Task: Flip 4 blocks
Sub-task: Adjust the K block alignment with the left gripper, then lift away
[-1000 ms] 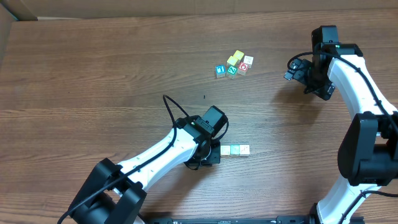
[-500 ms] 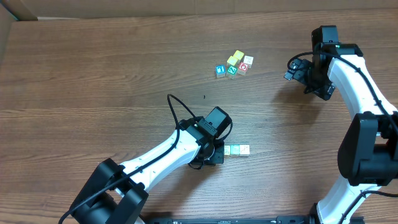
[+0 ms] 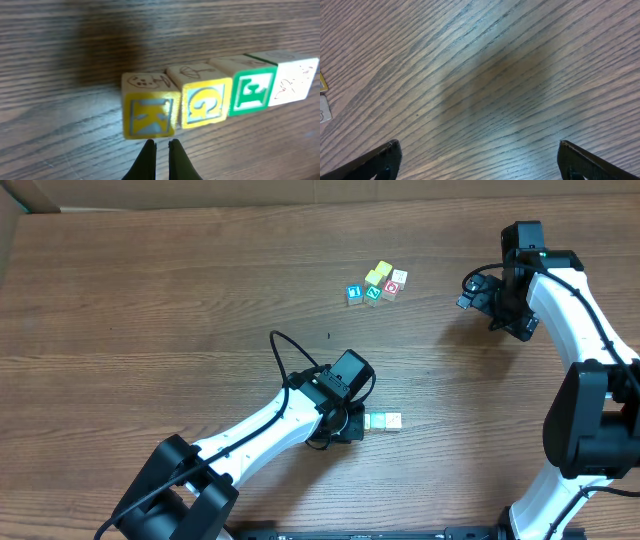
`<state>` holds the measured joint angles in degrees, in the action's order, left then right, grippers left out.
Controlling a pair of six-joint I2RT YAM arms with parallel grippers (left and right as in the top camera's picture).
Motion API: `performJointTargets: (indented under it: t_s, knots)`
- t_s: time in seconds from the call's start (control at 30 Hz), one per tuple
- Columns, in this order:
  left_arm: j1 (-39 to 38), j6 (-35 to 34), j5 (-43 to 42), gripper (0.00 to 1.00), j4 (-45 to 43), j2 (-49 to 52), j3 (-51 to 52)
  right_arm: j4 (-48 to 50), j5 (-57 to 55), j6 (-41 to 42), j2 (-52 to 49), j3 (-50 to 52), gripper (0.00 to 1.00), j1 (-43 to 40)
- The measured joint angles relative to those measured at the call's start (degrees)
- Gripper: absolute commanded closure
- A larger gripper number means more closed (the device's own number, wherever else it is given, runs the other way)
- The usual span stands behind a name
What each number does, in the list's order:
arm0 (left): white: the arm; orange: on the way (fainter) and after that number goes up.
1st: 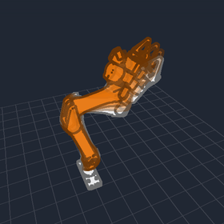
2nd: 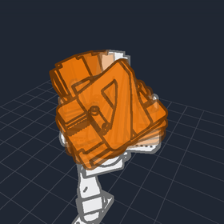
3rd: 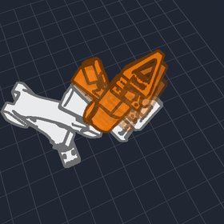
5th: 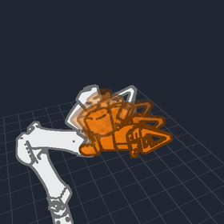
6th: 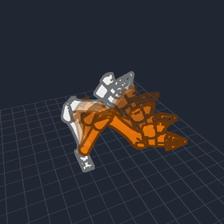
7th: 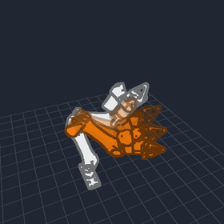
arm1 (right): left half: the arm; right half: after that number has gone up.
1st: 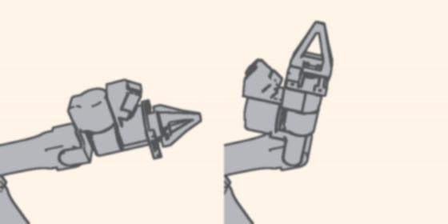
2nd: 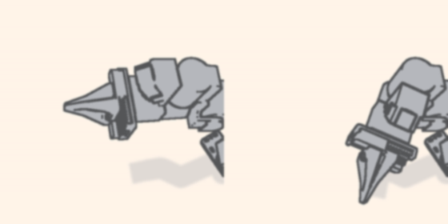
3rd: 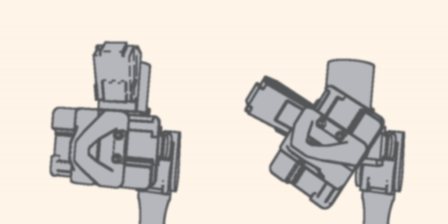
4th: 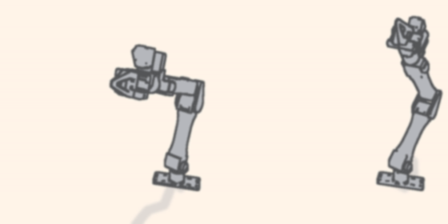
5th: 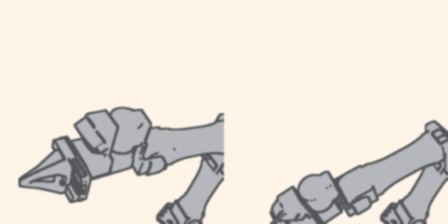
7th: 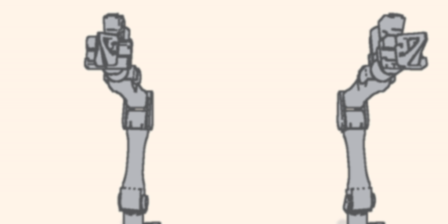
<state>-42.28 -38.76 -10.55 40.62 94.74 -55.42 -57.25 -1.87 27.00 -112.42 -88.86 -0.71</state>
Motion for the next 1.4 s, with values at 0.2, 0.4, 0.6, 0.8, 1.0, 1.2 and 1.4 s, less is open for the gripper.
performJointTargets:
  t_s: [0.2, 0.4, 0.6, 0.8, 1.0, 1.2, 1.4]
  knots:
    - [0.0, 0.0, -1.0, 0.96, 0.8, -1.4, 0.0, 0.0, 0.0, 0.0, 0.0, 0.0, 0.00, 0.0]
    - [1.0, 0.0, 3.3, 0.96, 4.2, -6.8, -0.2, 0.0, 0.0, 0.0, 0.0, 0.0, 0.00, 0.0]
    - [1.9, -0.1, 10.1, 0.96, 5.9, -5.5, -0.3, 0.0, 0.0, 0.0, 0.0, 0.0, 0.00, 0.0]
    - [1.9, -0.6, 11.7, 0.96, 3.5, 0.5, -0.2, 0.0, 0.0, 0.0, 0.0, 0.0, 0.00, 0.0]
    - [1.9, -1.2, 10.2, 0.96, 1.5, 3.7, -0.2, 0.0, 0.0, 0.0, 0.0, 0.0, 0.00, 0.0]
    - [1.9, -1.4, 8.0, 0.96, 1.5, 3.7, -0.3, 0.0, 0.0, 0.0, 0.0, 0.0, 0.00, 0.0]
    - [1.9, -1.4, 6.4, 0.96, 1.5, 3.7, -0.3, 0.0, 0.0, 0.0, 0.0, 0.0, 0.00, 0.0]
